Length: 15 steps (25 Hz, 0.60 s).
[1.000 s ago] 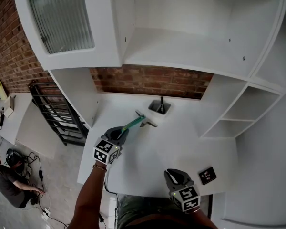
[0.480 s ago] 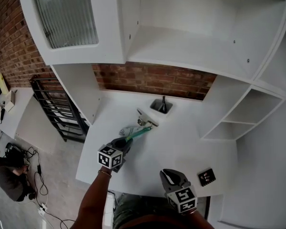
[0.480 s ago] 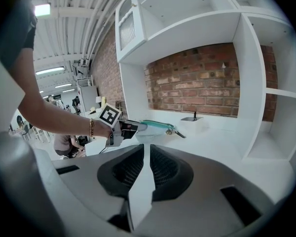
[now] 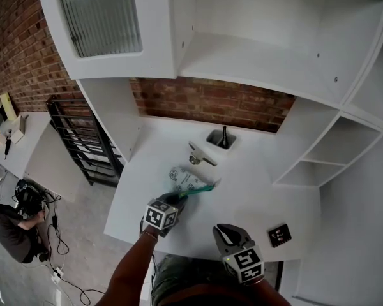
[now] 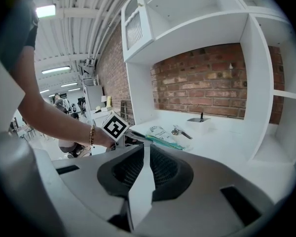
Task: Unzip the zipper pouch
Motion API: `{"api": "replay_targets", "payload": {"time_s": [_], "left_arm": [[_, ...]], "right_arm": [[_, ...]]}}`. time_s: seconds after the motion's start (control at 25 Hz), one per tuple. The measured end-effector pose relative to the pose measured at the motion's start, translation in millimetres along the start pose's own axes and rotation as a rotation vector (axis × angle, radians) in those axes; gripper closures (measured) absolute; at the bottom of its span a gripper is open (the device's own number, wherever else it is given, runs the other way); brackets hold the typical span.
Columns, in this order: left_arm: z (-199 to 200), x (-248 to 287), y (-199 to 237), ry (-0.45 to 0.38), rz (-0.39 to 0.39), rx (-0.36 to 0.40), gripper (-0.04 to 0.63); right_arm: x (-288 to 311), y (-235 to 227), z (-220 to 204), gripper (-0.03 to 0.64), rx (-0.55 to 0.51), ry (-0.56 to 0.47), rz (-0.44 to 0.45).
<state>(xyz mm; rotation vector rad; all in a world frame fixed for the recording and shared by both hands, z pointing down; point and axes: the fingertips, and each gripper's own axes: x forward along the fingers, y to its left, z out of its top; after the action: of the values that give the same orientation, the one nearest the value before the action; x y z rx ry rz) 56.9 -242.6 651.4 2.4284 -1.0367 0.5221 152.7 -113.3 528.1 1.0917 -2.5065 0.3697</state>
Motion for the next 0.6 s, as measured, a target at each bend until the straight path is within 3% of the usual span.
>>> {"api": "replay_targets", "payload": {"time_s": [0.12,0.28,0.44,0.6], "left_arm": [[-7,1,-5,0.025,0.005,-0.010,0.568],[-20,-1,-8,0.036,0.013,-0.026,0.490],[-10,-18,-22,-0.021,-0.005,-0.097,0.445],[-4,-36,-33,-0.067,-0.015,-0.108,0.434]], "right_arm": [[-1,4,0,0.578,-0.004,0.001,0.008],[-2,9,2,0.578,-0.019,-0.009,0.019],[-3,12,2,0.578,-0.025,-0.004,0.020],[-2,12,1,0.578,-0.037,-0.010,0.009]]}}
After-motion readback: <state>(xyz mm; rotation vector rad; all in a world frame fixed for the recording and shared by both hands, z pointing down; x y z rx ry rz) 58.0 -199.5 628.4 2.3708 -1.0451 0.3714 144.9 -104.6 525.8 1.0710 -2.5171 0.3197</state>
